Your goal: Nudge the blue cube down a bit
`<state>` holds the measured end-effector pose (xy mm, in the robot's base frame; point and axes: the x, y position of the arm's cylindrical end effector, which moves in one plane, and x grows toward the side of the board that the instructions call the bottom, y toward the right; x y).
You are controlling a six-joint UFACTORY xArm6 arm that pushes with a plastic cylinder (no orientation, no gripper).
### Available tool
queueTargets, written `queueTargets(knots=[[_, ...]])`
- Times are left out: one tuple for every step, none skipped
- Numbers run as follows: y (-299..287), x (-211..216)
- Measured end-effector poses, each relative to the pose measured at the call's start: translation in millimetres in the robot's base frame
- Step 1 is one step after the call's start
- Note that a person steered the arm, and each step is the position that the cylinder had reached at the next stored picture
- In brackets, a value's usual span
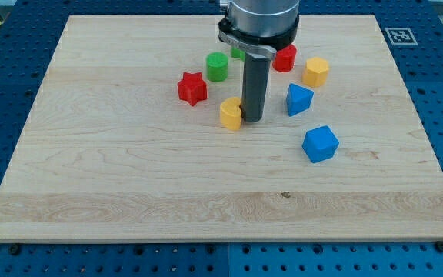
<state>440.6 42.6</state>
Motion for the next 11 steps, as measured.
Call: queueTargets(knots=[[8.4, 9.2], [23.5, 16.2], [38.6, 16.2], [40.2, 16.2], [59.3, 16.2], [75.1, 20.5], [93.4, 24.8], [119.6, 37.9], [144.9, 56.5], [170.0, 68.8], [175.4, 71.7]])
